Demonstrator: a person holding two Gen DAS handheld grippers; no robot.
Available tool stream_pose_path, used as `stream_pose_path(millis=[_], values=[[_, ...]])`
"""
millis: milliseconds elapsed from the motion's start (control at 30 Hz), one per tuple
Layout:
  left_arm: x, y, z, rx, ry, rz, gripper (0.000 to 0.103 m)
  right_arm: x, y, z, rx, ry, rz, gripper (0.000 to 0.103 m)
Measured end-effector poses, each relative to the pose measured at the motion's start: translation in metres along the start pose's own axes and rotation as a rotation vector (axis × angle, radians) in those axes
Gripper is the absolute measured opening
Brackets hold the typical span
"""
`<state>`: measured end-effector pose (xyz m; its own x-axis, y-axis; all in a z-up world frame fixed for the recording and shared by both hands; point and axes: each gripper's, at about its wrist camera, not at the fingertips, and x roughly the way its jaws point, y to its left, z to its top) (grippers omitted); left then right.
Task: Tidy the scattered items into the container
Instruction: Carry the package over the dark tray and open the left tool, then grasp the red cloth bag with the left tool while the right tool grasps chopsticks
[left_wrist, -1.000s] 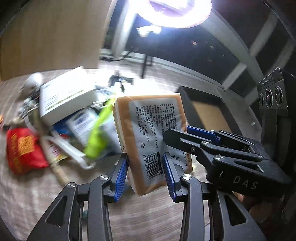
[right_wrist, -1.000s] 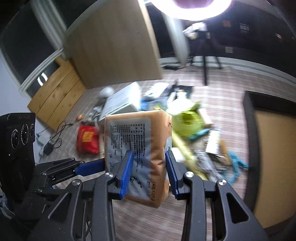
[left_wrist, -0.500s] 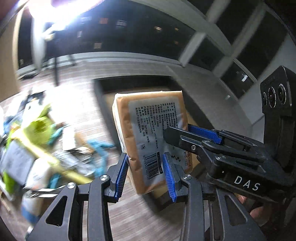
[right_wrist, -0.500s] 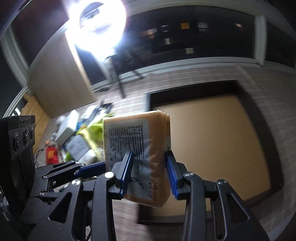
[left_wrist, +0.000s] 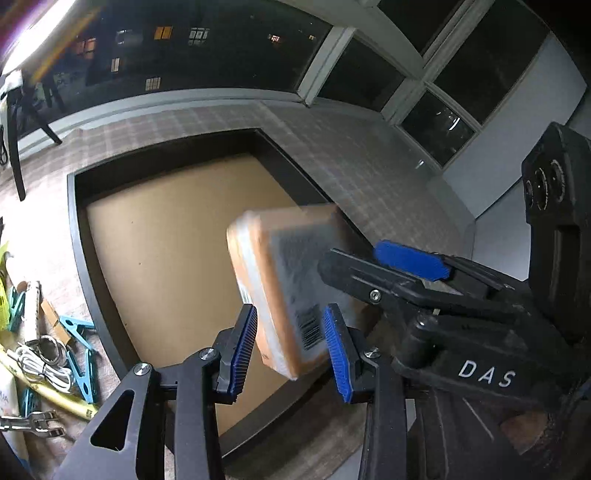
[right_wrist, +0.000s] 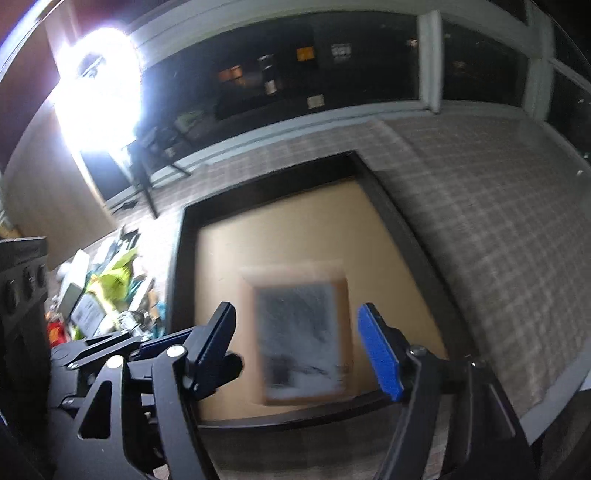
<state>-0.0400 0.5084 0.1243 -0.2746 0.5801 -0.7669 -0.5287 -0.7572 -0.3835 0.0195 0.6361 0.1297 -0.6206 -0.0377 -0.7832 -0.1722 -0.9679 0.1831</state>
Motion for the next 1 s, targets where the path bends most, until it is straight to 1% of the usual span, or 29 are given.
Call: stream_pose_path(millis=[133, 267, 367, 500, 667, 833, 900, 1000], values=[[-0.002, 0.005, 0.001, 0.004, 0.001, 0.022, 0.037, -0.003, 0.001, 0.001, -0.008, -0.02, -0.014, 0.068], [-0.009, 0.016, -0.003, -0.009, -0.005, 0.043, 0.037, 0.001, 0.009, 0.001, -0.017, -0.017, 0.004, 0.068], [-0.019, 0.027, -0.007, -0.012, -0.012, 0.073, 0.037, 0.006, 0.019, 0.002, -0.03, -0.01, 0.049, 0.068], [-0.038, 0.046, -0.019, -0.036, -0.028, 0.113, 0.037, 0.016, 0.042, 0.005, -0.08, 0.006, 0.102, 0.068], [-0.071, 0.082, -0.035, -0.095, -0.062, 0.19, 0.037, 0.029, 0.084, 0.008, -0.153, 0.033, 0.209, 0.068], [-0.121, 0.135, -0.058, -0.21, -0.117, 0.28, 0.037, 0.039, 0.141, 0.014, -0.243, 0.052, 0.305, 0.068], [-0.145, 0.16, -0.067, -0.254, -0.143, 0.323, 0.037, 0.041, 0.165, 0.015, -0.278, 0.052, 0.333, 0.068], [-0.176, 0.198, -0.082, -0.326, -0.177, 0.367, 0.038, 0.044, 0.204, 0.016, -0.325, 0.047, 0.365, 0.068]])
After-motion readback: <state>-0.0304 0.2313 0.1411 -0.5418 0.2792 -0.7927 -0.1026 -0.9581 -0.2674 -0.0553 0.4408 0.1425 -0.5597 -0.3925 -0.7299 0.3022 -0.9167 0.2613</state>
